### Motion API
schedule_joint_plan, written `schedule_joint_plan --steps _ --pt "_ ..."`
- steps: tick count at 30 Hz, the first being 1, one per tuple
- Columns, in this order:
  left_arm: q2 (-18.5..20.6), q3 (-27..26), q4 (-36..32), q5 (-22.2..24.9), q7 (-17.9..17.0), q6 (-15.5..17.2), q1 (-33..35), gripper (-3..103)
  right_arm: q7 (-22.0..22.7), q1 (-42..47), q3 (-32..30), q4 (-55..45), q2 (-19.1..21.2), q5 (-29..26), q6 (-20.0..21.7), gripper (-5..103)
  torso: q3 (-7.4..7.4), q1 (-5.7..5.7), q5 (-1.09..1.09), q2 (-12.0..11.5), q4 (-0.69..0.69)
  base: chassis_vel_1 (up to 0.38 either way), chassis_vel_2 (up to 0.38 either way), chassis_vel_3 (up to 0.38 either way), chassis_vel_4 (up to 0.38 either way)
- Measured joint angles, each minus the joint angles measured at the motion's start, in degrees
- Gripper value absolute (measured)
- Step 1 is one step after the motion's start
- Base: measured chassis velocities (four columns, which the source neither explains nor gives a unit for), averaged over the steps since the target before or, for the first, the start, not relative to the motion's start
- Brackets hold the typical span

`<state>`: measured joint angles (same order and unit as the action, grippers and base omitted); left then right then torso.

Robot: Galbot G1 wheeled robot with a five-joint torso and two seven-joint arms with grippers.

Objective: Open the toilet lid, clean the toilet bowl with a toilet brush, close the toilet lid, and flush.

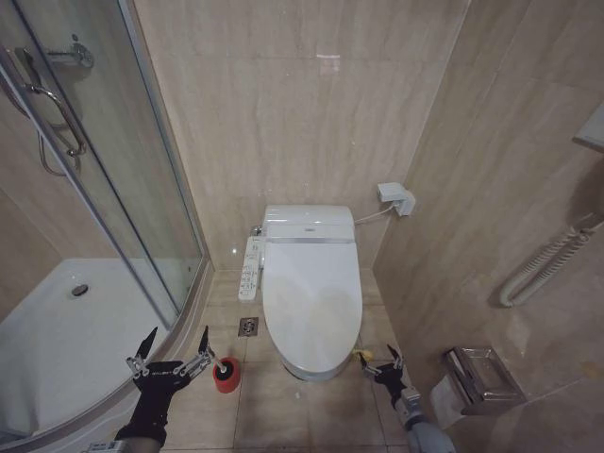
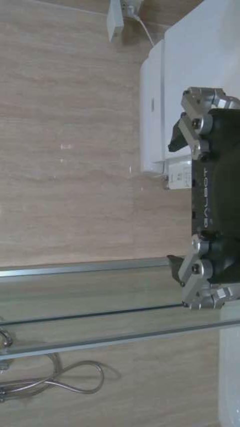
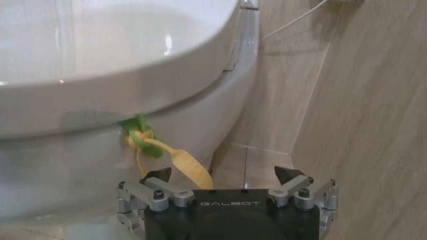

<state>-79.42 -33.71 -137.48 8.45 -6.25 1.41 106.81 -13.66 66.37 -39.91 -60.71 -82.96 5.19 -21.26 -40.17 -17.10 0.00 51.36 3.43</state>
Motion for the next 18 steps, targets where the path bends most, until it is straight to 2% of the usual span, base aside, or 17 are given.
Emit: schedule_joint_plan --steps 5,6,12,13,18 --pt "0.0 0.0 0.0 0.0 0.0 0.0 0.0 100 0.3 -1.0 -0.2 1.8 -0.1 0.6 -0.7 100 0.0 0.0 0.0 0.0 0.0 0.0 0.0 0.0 0.0" --pt "0.0 0.0 0.0 0.0 0.0 0.0 0.0 100 0.4 -1.2 -0.2 2.1 -0.2 0.6 -0.8 90 0.0 0.0 -0.01 0.0 0.0 0.0 0.0 0.0 0.0" --pt "0.0 0.0 0.0 0.0 0.0 0.0 0.0 100 0.5 -1.8 -0.2 2.3 -0.4 0.6 -1.0 90 0.0 0.0 -0.01 0.0 0.0 0.0 0.0 0.0 0.0" --pt "0.0 0.0 0.0 0.0 0.0 0.0 0.0 100 0.5 -1.9 -0.2 2.4 -0.4 0.6 -1.0 63 0.0 0.0 -0.01 0.0 0.0 0.0 0.0 0.0 0.0" --pt "0.0 0.0 0.0 0.0 0.0 0.0 0.0 100 0.5 -1.9 -0.2 2.4 -0.3 0.6 -1.2 63 0.0 0.0 -0.01 0.0 0.0 0.0 0.0 0.0 0.0"
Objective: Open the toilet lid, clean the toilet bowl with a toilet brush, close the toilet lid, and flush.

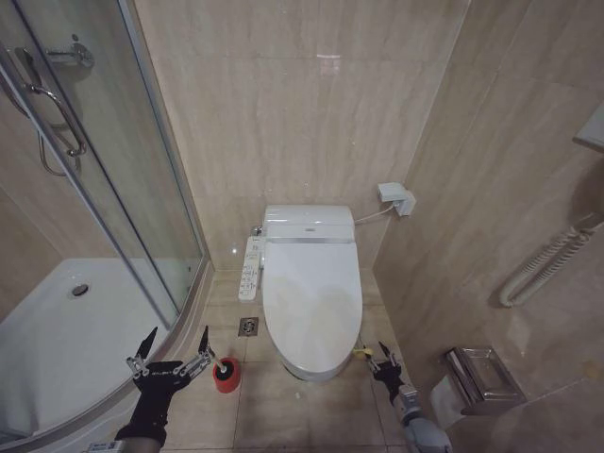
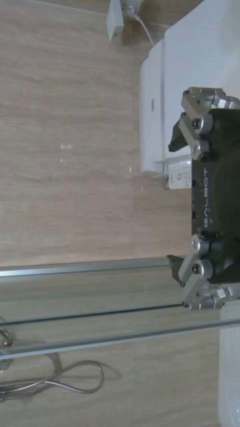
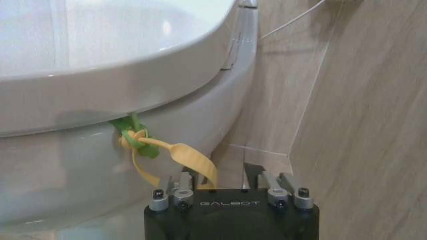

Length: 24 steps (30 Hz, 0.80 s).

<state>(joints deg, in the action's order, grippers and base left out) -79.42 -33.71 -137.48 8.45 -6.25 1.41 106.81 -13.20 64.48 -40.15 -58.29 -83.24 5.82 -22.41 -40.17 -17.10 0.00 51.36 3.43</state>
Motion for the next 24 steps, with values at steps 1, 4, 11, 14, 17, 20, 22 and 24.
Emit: schedule_joint_plan --steps 1,4,11,14,17,20,22,24 --pt "0.0 0.0 0.0 0.0 0.0 0.0 0.0 100 0.0 0.1 -0.1 0.0 0.1 0.0 -0.1 63 0.0 0.0 0.0 0.0 0.0 0.0 0.0 0.0 0.0" --pt "0.0 0.0 0.0 0.0 0.0 0.0 0.0 100 -0.1 0.3 -0.2 0.0 0.2 -0.1 -0.2 35 0.0 0.0 0.0 0.0 0.01 0.0 0.0 0.0 0.0" --pt "0.0 0.0 0.0 0.0 0.0 0.0 0.0 100 -0.2 1.0 -0.2 -1.4 0.5 -0.9 -0.8 9 0.0 0.0 0.0 0.0 0.0 0.0 0.0 0.0 0.0" --pt "0.0 0.0 0.0 0.0 0.0 0.0 0.0 100 -0.1 1.3 -0.1 -2.0 0.5 -1.3 -0.9 9 0.0 0.0 0.0 0.0 0.0 0.0 0.0 0.0 0.0" --pt "0.0 0.0 0.0 0.0 0.0 0.0 0.0 100 -0.1 1.4 -0.1 -2.4 0.5 -2.0 -1.0 9 0.0 0.0 0.0 0.0 0.0 0.0 0.0 0.0 0.0" --pt "0.0 0.0 0.0 0.0 0.0 0.0 0.0 100 -0.1 1.6 0.1 -3.9 0.7 -3.4 -0.9 1 0.0 0.0 0.0 0.0 0.0 0.0 0.0 0.0 0.0" --pt "0.0 0.0 0.0 0.0 0.0 0.0 0.0 100 0.0 1.8 0.3 -4.8 0.8 -4.1 -0.7 1 0.0 0.0 0.0 0.0 0.01 0.0 0.0 0.0 0.0" --pt "0.0 0.0 0.0 0.0 0.0 0.0 0.0 100 0.3 1.9 0.6 -6.9 1.0 -5.5 -0.1 1 0.0 0.0 0.0 0.0 0.0 0.0 0.0 0.0 0.0"
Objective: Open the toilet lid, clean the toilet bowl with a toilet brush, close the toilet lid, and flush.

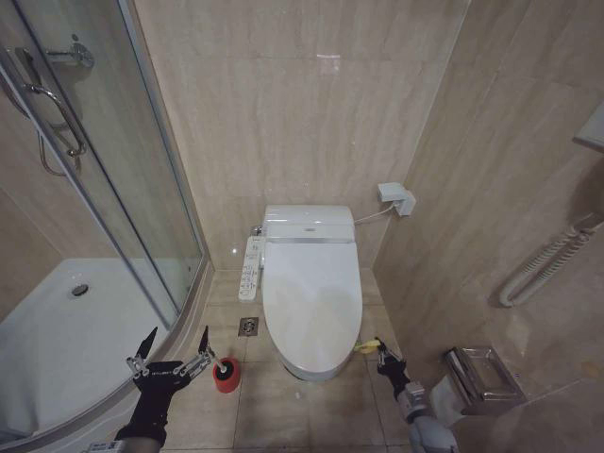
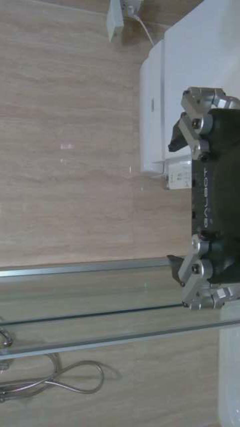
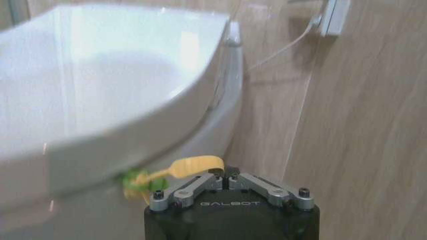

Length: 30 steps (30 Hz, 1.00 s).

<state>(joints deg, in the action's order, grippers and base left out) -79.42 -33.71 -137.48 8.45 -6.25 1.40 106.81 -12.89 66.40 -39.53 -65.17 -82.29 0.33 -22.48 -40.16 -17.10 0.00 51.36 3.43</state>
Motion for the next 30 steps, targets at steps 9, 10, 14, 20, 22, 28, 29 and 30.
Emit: schedule_joint_plan --steps 9,10,14,20,22,28,29,30 --pt "0.0 0.0 0.0 0.0 0.0 0.0 0.0 100 1.2 0.6 1.3 -6.8 1.2 -4.2 3.2 1 -0.01 0.0 -0.02 0.0 -0.02 0.0 0.0 0.0 0.0" --pt "0.0 0.0 0.0 0.0 0.0 0.0 0.0 100 1.4 0.7 1.3 -7.6 1.5 -4.6 3.6 1 -0.01 0.0 -0.02 0.0 -0.02 0.0 0.0 0.0 0.0" --pt "0.0 0.0 0.0 0.0 0.0 0.0 0.0 100 1.8 0.8 1.4 -9.7 2.3 -5.8 4.3 1 -0.01 0.0 -0.02 0.0 -0.01 0.0 0.0 0.0 0.0" --pt "0.0 0.0 0.0 0.0 0.0 0.0 0.0 100 2.5 1.3 1.3 -13.0 3.5 -8.0 5.4 1 0.0 0.0 -0.01 0.0 0.0 0.0 0.0 0.0 0.0" --pt "0.0 0.0 0.0 0.0 0.0 0.0 0.0 100 2.7 1.5 1.2 -14.5 4.1 -9.2 5.9 1 0.0 0.0 -0.01 0.0 0.0 0.0 0.0 0.0 0.0" --pt "0.0 0.0 0.0 0.0 0.0 0.0 0.0 100 3.7 1.4 0.7 -17.4 5.7 -11.8 7.3 1 0.0 0.01 -0.01 0.0 -0.01 0.0 0.0 0.0 0.0" --pt "0.0 0.0 0.0 0.0 0.0 0.0 0.0 100 3.7 1.4 0.7 -17.4 5.7 -11.8 7.3 1 0.0 0.01 -0.01 0.0 -0.01 0.0 0.0 0.0 0.0" --pt "0.0 0.0 0.0 0.0 0.0 0.0 0.0 100 3.9 1.2 0.7 -17.7 6.1 -12.2 7.6 1 0.0 0.01 -0.01 0.0 -0.01 0.0 0.0 0.0 0.0"
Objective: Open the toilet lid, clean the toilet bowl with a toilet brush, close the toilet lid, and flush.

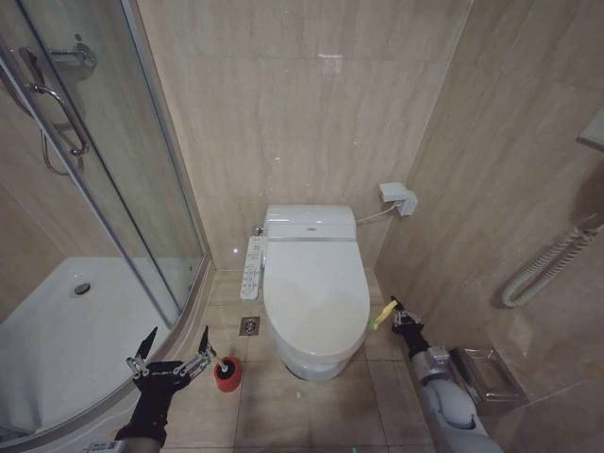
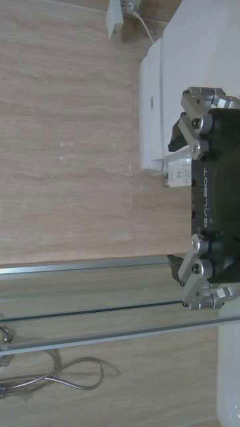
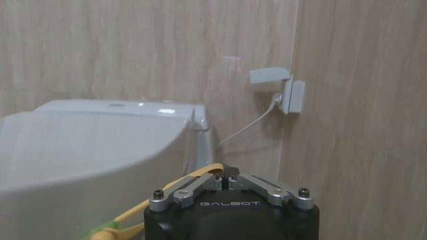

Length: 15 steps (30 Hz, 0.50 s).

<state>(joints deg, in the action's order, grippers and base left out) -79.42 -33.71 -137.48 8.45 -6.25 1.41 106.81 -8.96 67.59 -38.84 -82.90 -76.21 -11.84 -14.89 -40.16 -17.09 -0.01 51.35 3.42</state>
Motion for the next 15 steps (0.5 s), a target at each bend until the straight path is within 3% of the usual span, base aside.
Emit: schedule_joint_plan --steps 7,15 --pt "0.0 0.0 0.0 0.0 0.0 0.0 0.0 100 2.9 -2.8 0.7 -4.0 3.8 -4.2 3.8 1 0.01 0.0 0.03 0.0 -0.01 0.0 0.0 0.0 0.0" --pt "0.0 0.0 0.0 0.0 0.0 0.0 0.0 100 4.2 -4.7 1.2 -4.2 7.0 -6.2 5.1 1 0.0 0.0 0.01 0.0 -0.01 0.0 0.0 0.0 0.0"
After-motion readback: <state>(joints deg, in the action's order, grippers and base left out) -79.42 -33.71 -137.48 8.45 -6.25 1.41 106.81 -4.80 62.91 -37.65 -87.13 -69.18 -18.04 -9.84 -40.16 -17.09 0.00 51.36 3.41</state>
